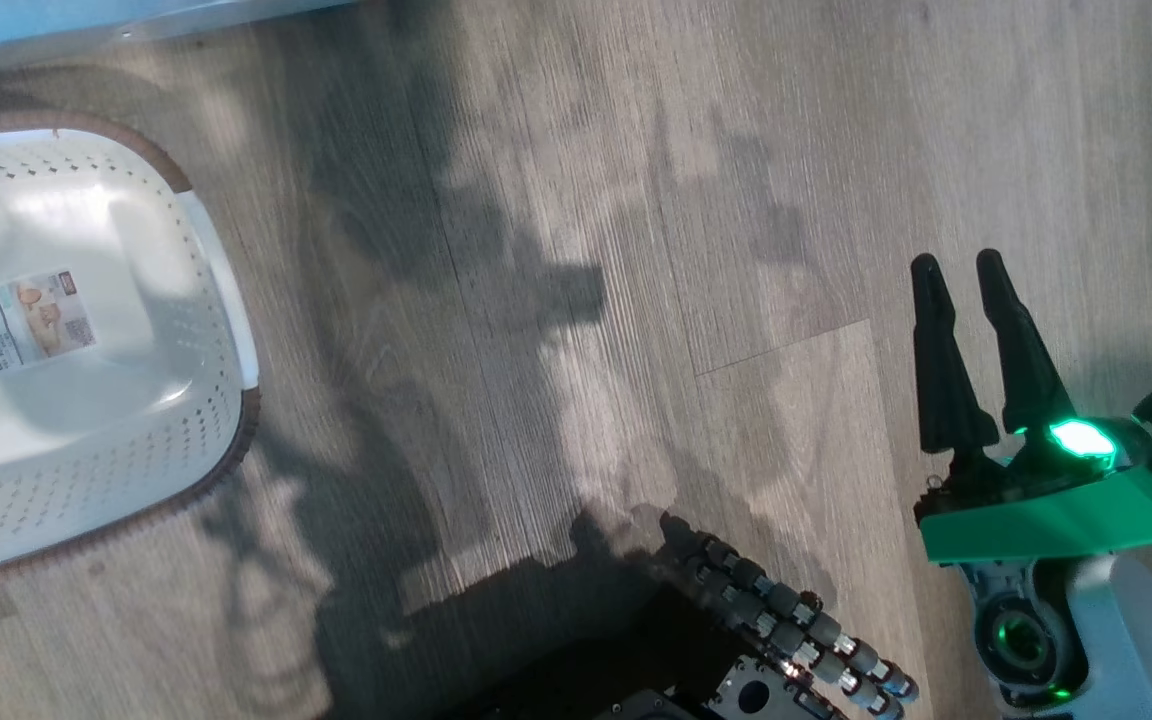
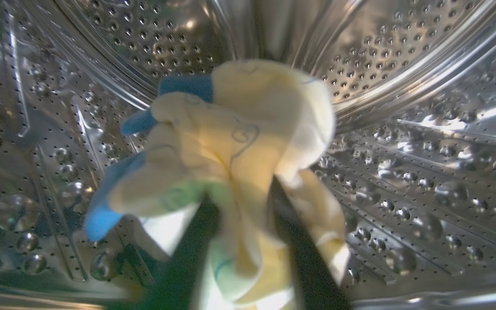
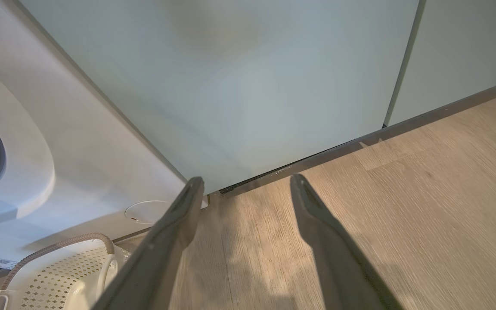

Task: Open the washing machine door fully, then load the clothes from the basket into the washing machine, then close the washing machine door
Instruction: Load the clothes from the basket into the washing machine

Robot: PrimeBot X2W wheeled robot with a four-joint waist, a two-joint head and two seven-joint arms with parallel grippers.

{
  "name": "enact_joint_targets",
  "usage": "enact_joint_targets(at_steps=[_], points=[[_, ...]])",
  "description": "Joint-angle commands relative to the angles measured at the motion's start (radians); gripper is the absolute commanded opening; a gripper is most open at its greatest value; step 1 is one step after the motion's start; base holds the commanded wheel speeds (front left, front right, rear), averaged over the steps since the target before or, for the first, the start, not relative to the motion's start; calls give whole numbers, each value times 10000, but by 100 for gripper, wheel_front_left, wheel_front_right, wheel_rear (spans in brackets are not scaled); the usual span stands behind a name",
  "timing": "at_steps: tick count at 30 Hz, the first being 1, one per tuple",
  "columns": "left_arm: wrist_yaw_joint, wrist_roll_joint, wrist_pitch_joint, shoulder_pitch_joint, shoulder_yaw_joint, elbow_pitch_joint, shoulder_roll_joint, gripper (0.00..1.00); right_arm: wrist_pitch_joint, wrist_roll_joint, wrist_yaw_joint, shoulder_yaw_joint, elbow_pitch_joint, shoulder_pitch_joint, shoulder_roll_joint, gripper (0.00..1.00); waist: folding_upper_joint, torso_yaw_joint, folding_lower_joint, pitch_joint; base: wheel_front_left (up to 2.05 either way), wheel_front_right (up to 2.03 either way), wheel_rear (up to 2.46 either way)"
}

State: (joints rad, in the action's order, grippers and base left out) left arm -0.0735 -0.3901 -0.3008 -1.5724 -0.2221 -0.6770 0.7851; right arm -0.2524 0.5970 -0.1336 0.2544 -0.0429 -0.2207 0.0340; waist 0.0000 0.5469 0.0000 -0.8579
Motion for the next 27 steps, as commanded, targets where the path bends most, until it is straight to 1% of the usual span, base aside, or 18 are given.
enact_joint_targets(at_steps=[1, 8, 11, 13, 17, 21, 24, 25, 27], points=[[-18, -31, -58, -239, 119, 331, 321, 100, -93, -26, 29, 109, -188, 112, 162, 100, 0, -3, 0, -13, 0, 0, 0], [32, -183, -565, -18, 8, 339, 298, 100, -93, -106, 29, 64, -74, 6, 162, 100, 0, -86, 0, 113, 0, 0, 0], [144, -285, -528, 235, 5, 431, 148, 100, -93, -236, 29, -67, -53, 3, 162, 100, 0, -261, 0, 224, 0, 0, 0], [265, -436, -495, 683, -2, 544, -61, 100, -93, -384, 29, -237, -33, -8, 162, 100, 0, -468, 0, 390, 0, 0, 0], [462, -597, -24, 1454, 49, 995, -313, 100, -93, -618, 29, -506, -27, 10, 162, 100, 0, -775, 0, 623, 0, 0, 0], [763, -856, 690, 2621, 240, 1722, -605, 100, -93, -887, 29, -777, -47, 66, 162, 100, 0, -1120, 0, 923, 0, 0, 0], [1114, -936, 1304, 3749, 349, 2487, -818, 100, -93, -1137, 29, -1003, -72, 145, 162, 100, 0, -1420, 0, 1202, 0, 0, 0], [1114, -936, 1304, 3749, 349, 2487, -818, 100, -93, -1137, 29, -1003, -72, 145, 162, 100, 0, -1420, 0, 1202, 0, 0, 0], [1344, -994, 1651, 4552, 427, 3048, -940, 100, -93, -1302, 29, -1128, -86, 187, 162, 100, 0, -1605, 0, 1398, 0, 0, 0]])
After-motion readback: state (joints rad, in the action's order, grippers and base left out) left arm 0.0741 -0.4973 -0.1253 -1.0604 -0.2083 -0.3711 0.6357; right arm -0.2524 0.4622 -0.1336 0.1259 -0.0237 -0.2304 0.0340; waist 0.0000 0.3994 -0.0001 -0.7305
